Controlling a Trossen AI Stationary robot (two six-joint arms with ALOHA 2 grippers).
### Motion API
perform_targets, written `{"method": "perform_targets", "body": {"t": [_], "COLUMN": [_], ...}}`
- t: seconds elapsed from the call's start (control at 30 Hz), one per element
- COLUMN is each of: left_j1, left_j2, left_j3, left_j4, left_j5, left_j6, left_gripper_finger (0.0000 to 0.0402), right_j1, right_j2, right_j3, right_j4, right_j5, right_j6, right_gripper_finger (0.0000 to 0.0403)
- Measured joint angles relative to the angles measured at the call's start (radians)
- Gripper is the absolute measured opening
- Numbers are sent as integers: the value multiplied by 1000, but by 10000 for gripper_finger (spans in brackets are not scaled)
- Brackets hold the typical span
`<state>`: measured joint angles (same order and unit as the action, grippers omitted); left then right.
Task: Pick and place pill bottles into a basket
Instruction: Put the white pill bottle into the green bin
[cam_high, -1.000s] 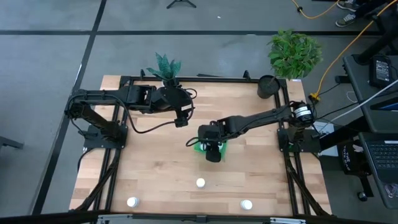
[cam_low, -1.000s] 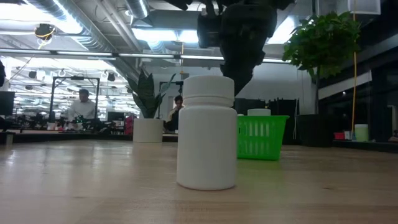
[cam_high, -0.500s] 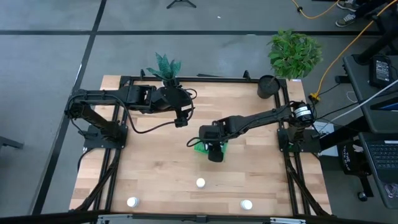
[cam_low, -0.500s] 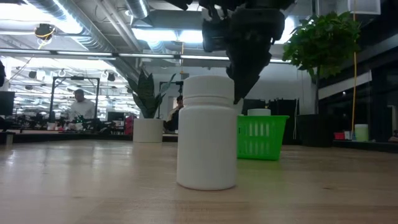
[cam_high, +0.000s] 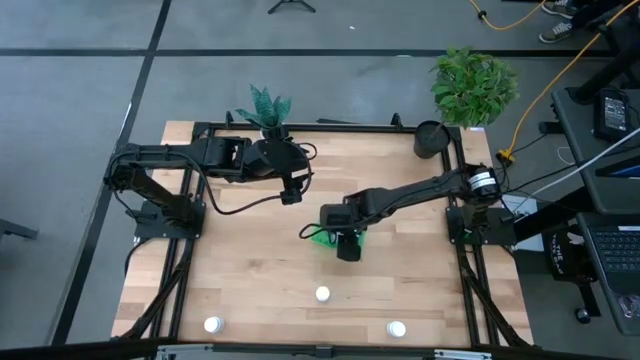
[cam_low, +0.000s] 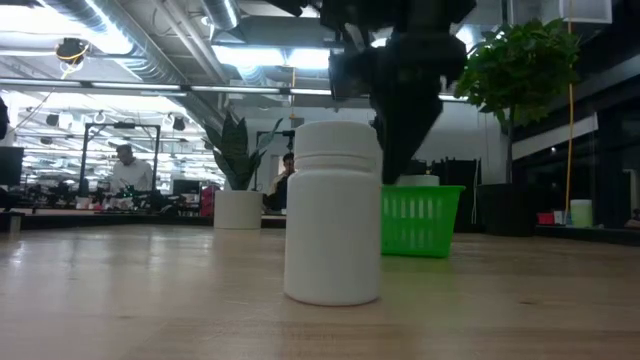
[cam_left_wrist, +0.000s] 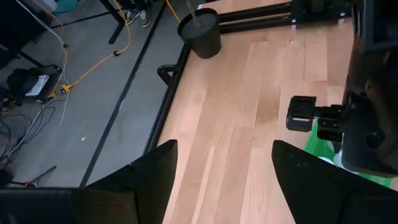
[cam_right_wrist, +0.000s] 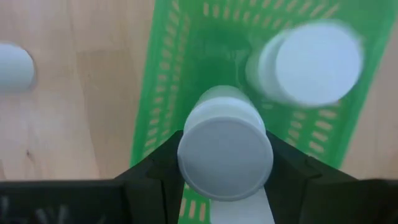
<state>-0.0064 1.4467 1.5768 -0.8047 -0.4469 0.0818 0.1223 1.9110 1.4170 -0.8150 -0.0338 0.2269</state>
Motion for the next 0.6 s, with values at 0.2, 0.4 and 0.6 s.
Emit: {"method": "perform_targets", "body": {"t": [0.2,0.4,0.6], "left_j1": [-9,-15,-15], "left_j2": [0,0,0], "left_j3": [0,0,0], "left_j4": [0,0,0], "left_j5": [2,3,22], "left_j6": [2,10,10], "left_gripper_finger": [255,255,255], "right_j1": [0,-16,-37], "right_j2": [28,28,28], "right_j3": [-1,-1,-1], "right_j4": [-5,-4,-8], "right_j5": [-16,-14,-12], "right_j6": [-2,-2,-3], "right_gripper_finger": [164,164,164]}}
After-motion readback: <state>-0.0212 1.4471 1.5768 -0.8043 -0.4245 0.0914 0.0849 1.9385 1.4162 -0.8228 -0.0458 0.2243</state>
